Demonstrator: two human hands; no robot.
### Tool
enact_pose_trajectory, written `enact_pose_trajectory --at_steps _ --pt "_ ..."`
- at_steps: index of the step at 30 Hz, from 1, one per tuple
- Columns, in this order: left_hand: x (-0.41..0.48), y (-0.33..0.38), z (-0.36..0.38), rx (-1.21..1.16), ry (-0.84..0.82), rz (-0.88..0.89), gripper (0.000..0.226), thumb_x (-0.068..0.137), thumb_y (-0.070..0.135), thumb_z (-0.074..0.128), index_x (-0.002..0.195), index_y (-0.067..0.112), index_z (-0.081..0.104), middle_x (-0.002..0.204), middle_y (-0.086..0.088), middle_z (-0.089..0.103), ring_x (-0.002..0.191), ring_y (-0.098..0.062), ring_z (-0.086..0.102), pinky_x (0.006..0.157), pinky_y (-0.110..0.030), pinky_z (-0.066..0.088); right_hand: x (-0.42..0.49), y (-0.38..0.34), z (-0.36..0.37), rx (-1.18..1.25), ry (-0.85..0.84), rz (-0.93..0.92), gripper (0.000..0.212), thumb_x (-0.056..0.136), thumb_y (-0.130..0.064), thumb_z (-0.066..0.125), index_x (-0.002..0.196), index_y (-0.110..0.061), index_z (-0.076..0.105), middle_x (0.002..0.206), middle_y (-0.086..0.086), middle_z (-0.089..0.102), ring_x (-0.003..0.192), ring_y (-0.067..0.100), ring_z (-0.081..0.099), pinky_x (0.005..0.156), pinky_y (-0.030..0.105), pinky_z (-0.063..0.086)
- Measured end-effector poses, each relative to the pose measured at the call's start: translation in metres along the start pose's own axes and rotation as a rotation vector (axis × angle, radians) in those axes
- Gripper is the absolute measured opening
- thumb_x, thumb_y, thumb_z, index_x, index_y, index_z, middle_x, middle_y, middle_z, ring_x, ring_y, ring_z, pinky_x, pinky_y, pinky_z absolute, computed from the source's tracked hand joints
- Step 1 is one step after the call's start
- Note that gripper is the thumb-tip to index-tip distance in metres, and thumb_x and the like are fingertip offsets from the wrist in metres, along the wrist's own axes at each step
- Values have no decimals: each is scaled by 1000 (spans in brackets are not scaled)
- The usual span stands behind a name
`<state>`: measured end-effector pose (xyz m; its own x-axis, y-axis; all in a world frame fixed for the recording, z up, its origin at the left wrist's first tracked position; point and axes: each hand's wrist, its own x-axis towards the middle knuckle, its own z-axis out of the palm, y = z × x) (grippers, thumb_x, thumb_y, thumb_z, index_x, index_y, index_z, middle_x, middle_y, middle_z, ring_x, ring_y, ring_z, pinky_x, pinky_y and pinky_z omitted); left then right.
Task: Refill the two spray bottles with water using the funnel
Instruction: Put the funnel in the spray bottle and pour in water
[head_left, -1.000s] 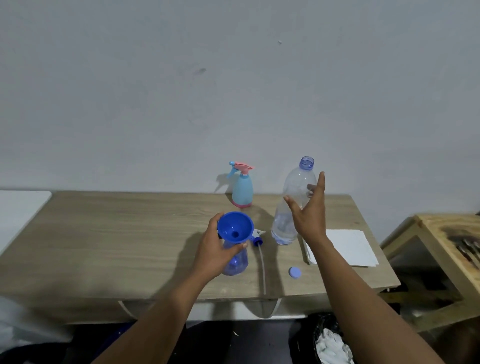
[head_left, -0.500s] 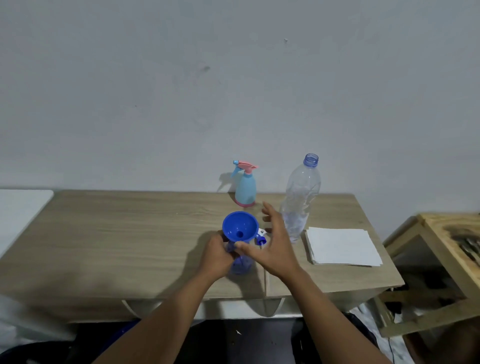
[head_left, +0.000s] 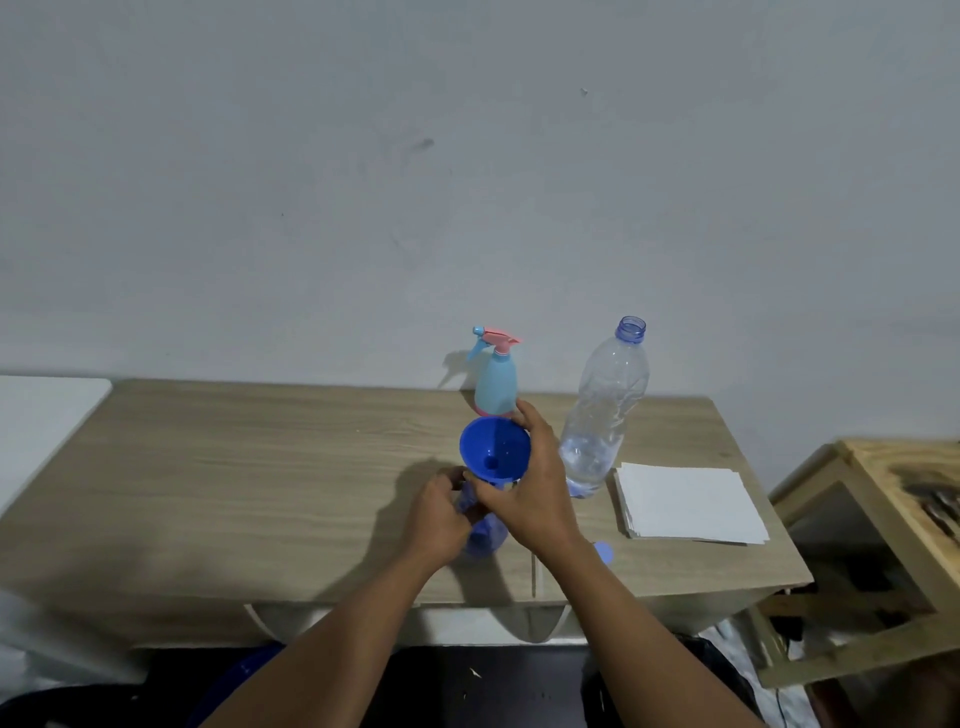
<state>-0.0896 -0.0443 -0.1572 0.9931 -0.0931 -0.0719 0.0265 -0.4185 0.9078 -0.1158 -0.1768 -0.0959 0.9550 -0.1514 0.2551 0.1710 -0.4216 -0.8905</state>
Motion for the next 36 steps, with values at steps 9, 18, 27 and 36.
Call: enact_pose_trajectory --at_steps 9,18,27,36 --pt "4 -13 -12 -11 95 61 34 67 16 88 97 19 71 96 3 71 90 -13 66 82 -25 50 -1 33 -46 131 333 328 101 56 -23 97 130 -33 29 121 -1 52 104 11 62 83 28 54" --pt "4 -13 -10 -53 90 61 35 69 17 87 95 28 67 99 4 70 93 -12 64 78 -14 44 -19 95 -66 -179 64 583 76 61 -18 94 120 -23 47 119 6 60 98 22 62 84 33 54" --pt "2 -12 -11 -54 74 46 33 71 20 86 99 25 69 100 9 70 96 -5 62 79 -16 44 -13 106 -47 -689 -222 601 77 67 -41 82 130 -25 42 124 7 54 115 30 57 98 45 49" --pt "0 -10 -13 -74 66 54 34 72 19 85 102 24 69 102 8 69 98 -6 62 81 -16 46 -19 119 -47 -724 -186 600 66 75 -46 78 131 -26 49 129 1 57 121 23 53 106 44 37"
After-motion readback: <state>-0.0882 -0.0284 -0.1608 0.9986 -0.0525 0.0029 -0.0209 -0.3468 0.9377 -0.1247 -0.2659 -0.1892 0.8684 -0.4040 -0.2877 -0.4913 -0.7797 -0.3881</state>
